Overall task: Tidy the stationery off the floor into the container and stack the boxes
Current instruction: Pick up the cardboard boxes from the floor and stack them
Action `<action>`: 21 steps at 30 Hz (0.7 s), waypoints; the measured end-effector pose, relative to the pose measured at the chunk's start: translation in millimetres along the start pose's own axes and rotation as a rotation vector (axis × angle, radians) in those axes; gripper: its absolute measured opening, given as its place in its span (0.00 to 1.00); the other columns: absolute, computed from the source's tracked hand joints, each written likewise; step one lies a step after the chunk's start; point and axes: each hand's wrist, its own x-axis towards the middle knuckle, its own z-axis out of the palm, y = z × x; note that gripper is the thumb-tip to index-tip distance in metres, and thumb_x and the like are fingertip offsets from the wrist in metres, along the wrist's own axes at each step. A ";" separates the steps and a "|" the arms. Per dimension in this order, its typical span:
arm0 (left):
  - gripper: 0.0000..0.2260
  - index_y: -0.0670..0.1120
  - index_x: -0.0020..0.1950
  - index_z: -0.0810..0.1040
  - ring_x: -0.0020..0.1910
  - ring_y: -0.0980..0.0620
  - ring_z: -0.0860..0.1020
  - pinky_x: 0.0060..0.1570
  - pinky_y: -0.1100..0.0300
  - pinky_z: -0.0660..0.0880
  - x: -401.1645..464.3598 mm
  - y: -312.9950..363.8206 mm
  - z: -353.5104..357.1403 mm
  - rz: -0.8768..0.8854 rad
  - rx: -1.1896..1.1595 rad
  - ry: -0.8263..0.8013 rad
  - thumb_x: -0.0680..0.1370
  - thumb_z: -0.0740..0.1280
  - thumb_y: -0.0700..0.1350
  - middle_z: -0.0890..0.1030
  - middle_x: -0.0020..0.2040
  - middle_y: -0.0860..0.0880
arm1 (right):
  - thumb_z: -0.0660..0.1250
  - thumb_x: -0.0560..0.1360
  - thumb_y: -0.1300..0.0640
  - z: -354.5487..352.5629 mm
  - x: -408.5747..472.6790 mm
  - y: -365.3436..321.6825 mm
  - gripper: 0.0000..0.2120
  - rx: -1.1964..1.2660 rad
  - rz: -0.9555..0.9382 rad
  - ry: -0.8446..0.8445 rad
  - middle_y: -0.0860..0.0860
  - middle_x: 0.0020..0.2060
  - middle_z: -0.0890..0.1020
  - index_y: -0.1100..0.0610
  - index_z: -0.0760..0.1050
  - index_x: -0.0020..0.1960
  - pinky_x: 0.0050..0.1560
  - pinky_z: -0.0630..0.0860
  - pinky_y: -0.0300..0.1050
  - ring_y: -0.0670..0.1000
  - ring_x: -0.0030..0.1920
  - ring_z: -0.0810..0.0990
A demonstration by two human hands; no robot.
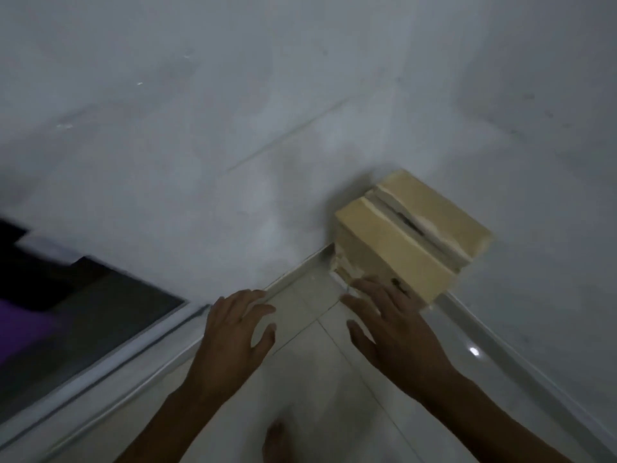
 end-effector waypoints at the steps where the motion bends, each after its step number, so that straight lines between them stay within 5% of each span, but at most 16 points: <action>1: 0.17 0.46 0.54 0.80 0.60 0.49 0.74 0.61 0.41 0.70 -22.1 -8.4 -10.6 -0.033 -0.007 0.024 0.76 0.59 0.53 0.79 0.58 0.47 | 0.66 0.73 0.54 3.8 8.8 -20.4 0.14 0.011 -0.051 -0.019 0.56 0.58 0.80 0.57 0.79 0.57 0.56 0.77 0.54 0.57 0.61 0.78; 4: 0.16 0.48 0.55 0.80 0.61 0.52 0.71 0.63 0.48 0.68 -69.0 -31.8 -28.4 -0.109 0.030 0.096 0.77 0.58 0.53 0.78 0.59 0.48 | 0.67 0.75 0.55 13.4 30.3 -68.1 0.14 0.049 -0.176 -0.035 0.55 0.58 0.80 0.58 0.78 0.58 0.58 0.76 0.53 0.57 0.62 0.77; 11: 0.15 0.48 0.54 0.80 0.61 0.47 0.75 0.63 0.45 0.69 -213.0 -107.2 -65.0 -0.403 0.078 0.186 0.76 0.59 0.53 0.78 0.60 0.48 | 0.63 0.77 0.55 66.8 57.4 -197.6 0.14 0.166 -0.471 -0.143 0.55 0.58 0.78 0.58 0.76 0.60 0.60 0.73 0.52 0.57 0.64 0.74; 16: 0.16 0.46 0.54 0.81 0.60 0.46 0.75 0.61 0.47 0.72 -344.9 -156.8 -59.1 -0.647 -0.012 0.262 0.76 0.59 0.53 0.78 0.60 0.47 | 0.66 0.76 0.56 120.8 48.3 -308.4 0.13 0.192 -0.633 -0.235 0.55 0.54 0.80 0.58 0.77 0.60 0.53 0.76 0.51 0.57 0.57 0.77; 21: 0.09 0.47 0.53 0.81 0.59 0.46 0.74 0.58 0.55 0.72 -480.7 -187.4 -39.9 -0.952 -0.141 0.357 0.73 0.71 0.42 0.77 0.61 0.48 | 0.65 0.77 0.55 165.7 15.8 -425.7 0.14 0.278 -0.702 -0.403 0.53 0.52 0.80 0.57 0.76 0.61 0.53 0.77 0.50 0.55 0.55 0.78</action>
